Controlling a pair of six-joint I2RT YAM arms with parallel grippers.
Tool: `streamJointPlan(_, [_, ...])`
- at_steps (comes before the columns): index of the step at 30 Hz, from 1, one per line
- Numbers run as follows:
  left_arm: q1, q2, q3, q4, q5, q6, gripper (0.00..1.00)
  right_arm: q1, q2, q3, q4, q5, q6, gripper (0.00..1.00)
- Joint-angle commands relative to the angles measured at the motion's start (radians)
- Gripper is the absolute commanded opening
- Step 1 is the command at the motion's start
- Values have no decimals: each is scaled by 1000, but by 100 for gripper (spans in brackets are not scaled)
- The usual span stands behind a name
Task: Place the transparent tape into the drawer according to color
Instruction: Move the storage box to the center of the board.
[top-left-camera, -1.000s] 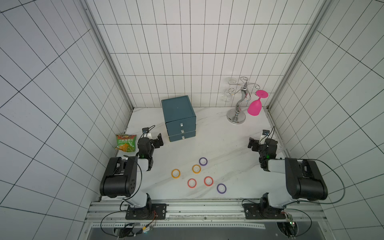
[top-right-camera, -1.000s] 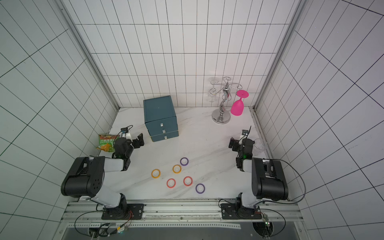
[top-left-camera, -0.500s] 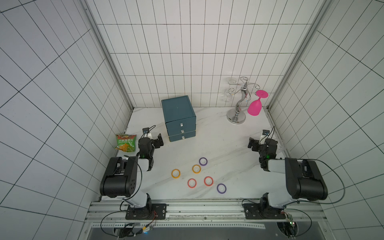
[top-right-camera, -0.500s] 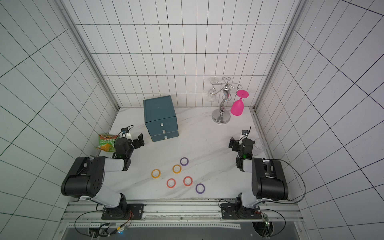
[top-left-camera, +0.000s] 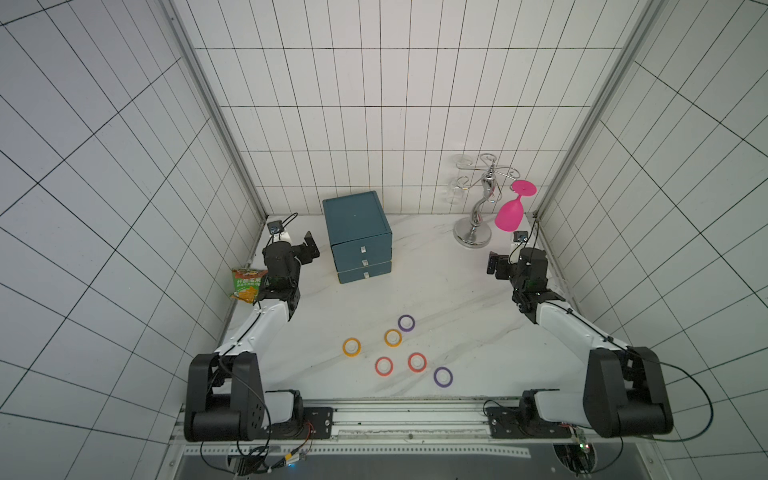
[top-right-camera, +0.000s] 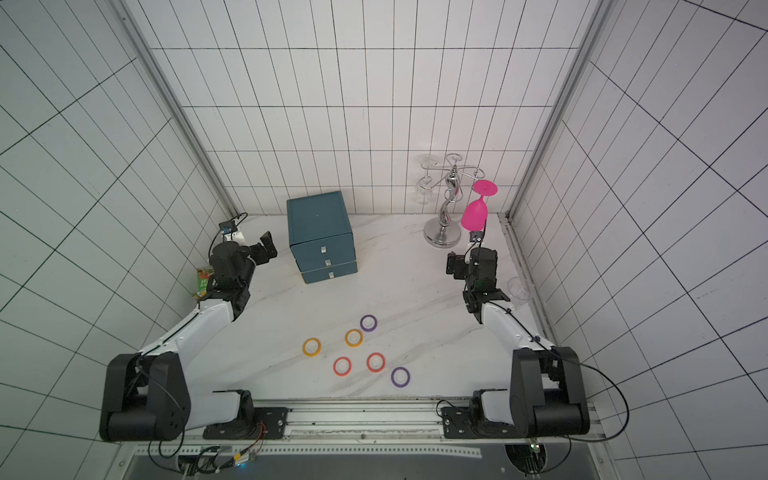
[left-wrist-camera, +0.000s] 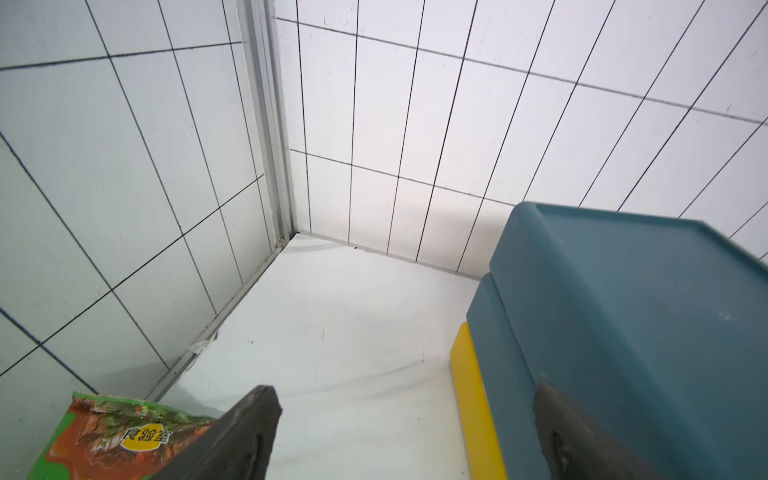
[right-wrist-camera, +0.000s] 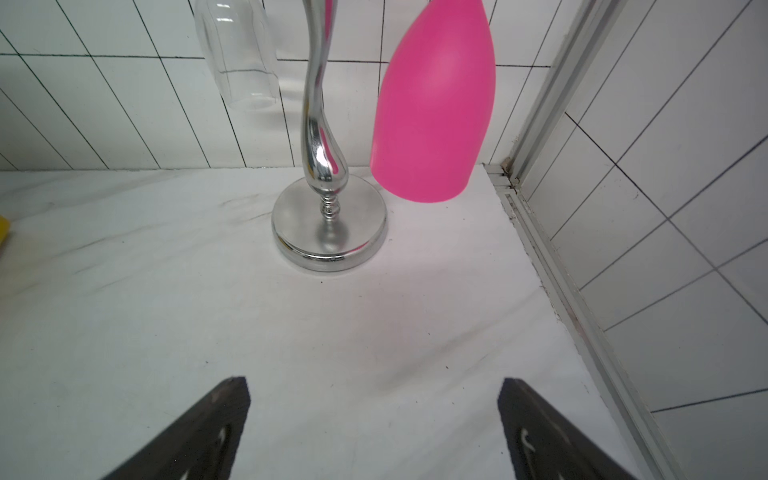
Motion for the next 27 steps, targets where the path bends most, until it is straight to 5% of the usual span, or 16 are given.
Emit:
streamJointPlan(1, [24,35,127,-183,127,-58,99,10,-10,111,-209,-87,98,99])
streamJointPlan(7, [28,191,386,-317,380,-91,99,20,56,253,-339,-361,126,99])
streamJointPlan(11, [28,307,523,-388,531,-104,98,43,63,285,-327,-395,136,99])
streamJointPlan(27, [-88,476,695,-546,573,-88,94,116,118,360,-373,-424,136,99])
